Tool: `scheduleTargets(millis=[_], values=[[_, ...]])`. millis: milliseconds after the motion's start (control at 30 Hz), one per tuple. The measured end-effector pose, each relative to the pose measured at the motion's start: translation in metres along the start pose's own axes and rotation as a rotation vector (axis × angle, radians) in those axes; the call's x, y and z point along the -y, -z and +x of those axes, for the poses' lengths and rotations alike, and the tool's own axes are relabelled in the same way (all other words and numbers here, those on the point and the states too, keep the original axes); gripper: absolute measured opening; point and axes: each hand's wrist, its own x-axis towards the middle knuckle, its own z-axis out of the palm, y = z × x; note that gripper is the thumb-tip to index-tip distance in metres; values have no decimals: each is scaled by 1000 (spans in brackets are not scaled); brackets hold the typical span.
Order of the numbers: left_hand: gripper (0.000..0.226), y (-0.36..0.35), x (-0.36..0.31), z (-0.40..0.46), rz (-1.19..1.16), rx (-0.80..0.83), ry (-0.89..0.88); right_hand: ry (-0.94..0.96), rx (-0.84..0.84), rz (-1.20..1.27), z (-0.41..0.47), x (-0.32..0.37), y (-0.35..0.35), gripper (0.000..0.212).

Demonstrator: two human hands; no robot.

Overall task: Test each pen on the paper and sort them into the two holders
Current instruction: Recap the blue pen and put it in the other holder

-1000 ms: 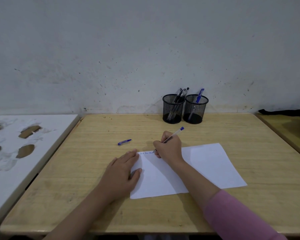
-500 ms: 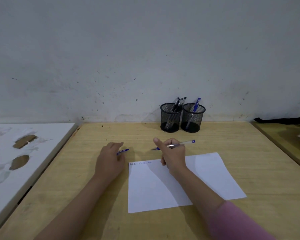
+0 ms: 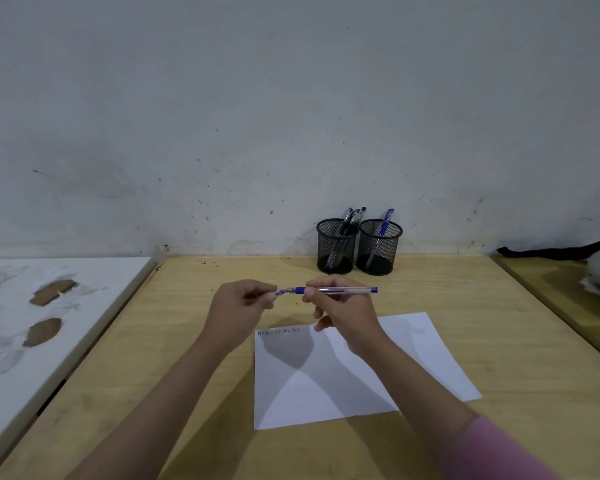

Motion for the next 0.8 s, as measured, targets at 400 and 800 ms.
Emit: scheduleTargets(millis=[400, 800], values=[[19, -2, -46, -26, -125, 107, -128, 156, 122, 12, -19, 27, 13, 10], [18, -27, -63, -25, -91, -53, -180, 12, -56, -60, -20, 41, 15, 20]])
